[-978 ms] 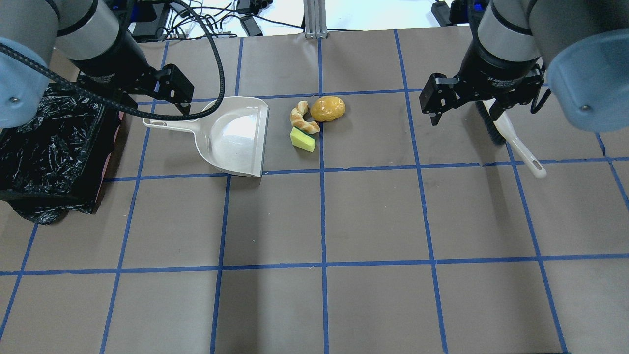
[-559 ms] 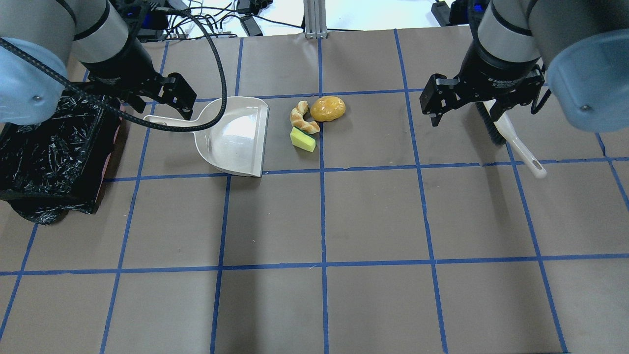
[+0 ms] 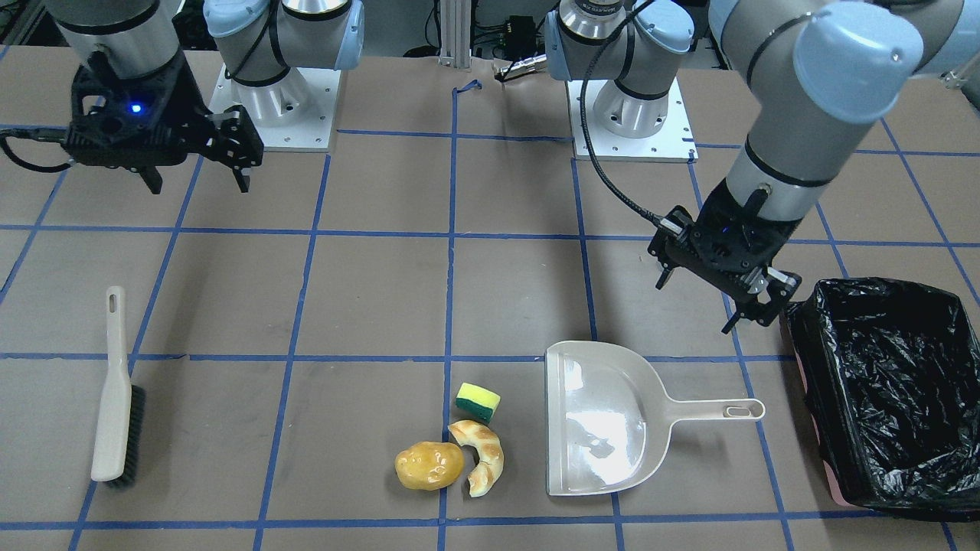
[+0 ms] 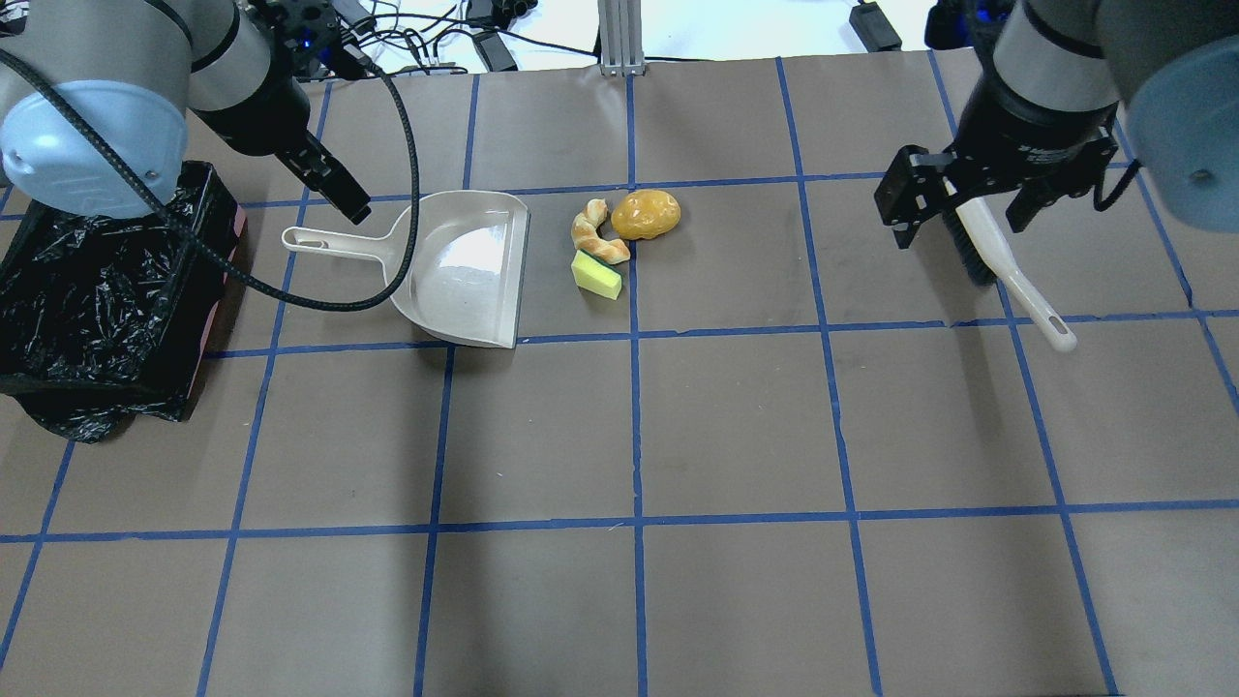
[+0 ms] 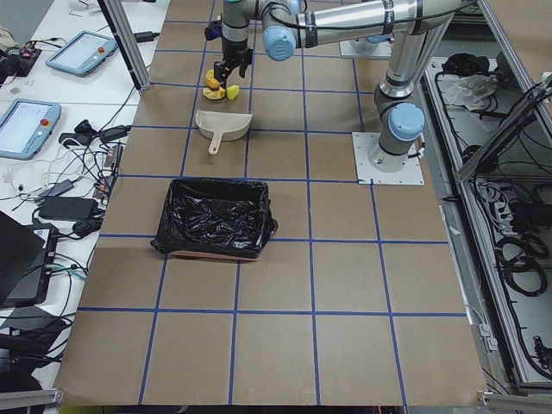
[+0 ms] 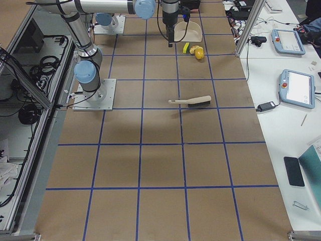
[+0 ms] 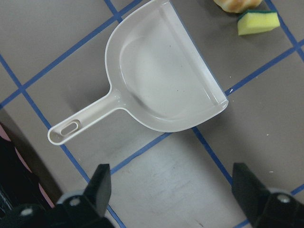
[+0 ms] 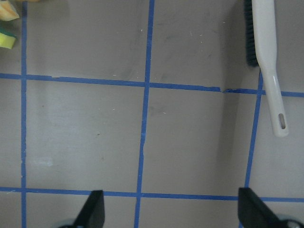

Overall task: Sweep and dump trash into bin
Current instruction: 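Move the left gripper to the dustpan handle while the right nears the brush, then grasp the dustpan handle with the left gripper while the right grasps the brush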

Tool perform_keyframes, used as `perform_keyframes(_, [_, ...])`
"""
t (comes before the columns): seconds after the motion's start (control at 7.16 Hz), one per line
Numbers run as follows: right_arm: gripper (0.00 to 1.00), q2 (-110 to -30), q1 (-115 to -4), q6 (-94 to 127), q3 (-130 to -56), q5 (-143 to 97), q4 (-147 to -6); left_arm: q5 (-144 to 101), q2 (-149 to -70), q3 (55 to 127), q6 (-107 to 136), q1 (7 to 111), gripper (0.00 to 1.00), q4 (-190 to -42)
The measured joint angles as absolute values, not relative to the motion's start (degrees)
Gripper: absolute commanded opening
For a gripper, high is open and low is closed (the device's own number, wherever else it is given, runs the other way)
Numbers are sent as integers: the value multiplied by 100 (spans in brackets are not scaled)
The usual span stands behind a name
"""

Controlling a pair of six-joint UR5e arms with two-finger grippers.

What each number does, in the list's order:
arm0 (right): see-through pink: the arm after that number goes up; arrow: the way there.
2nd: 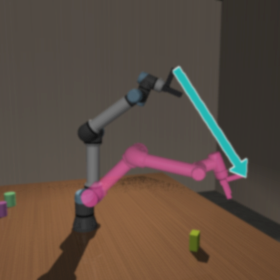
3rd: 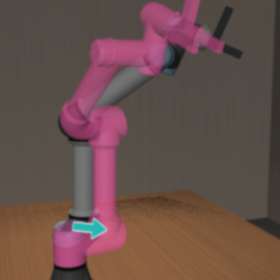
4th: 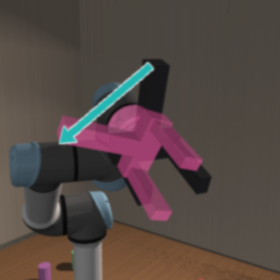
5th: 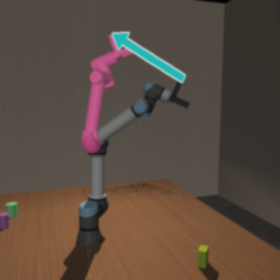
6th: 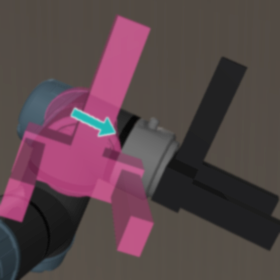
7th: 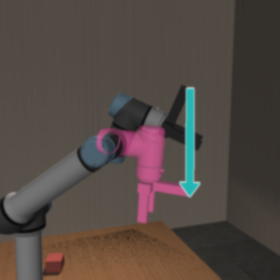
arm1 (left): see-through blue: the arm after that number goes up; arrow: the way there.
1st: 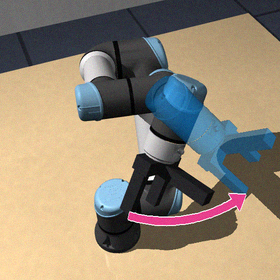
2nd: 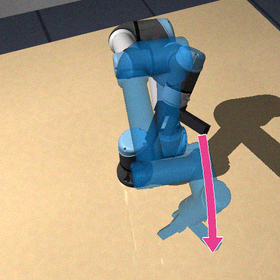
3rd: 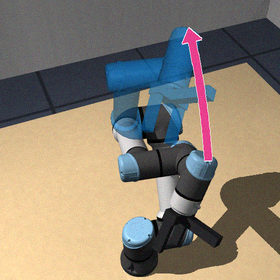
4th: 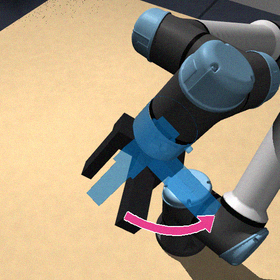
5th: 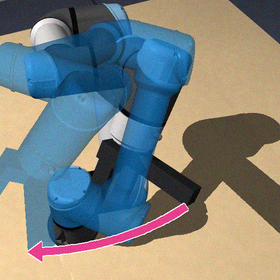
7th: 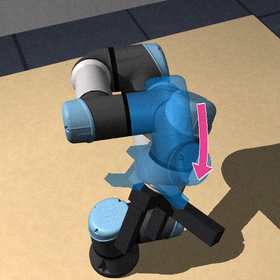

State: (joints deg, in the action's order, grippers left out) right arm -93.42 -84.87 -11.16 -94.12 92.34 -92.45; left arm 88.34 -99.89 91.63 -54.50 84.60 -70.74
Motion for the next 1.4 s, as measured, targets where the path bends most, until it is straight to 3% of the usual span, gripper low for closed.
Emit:
perform_keyframes(0.7, [100, -8609, -6986, -3102, -9440, 9267, -9651, 8881, -11491, 8448, -9012, 8252, 93, -6463])
perform_keyframes(1.4, [100, -7773, -6585, -3780, -10229, 9203, -10831, 8905, -11858, 8599, -10268, 7971, 97, -6487])
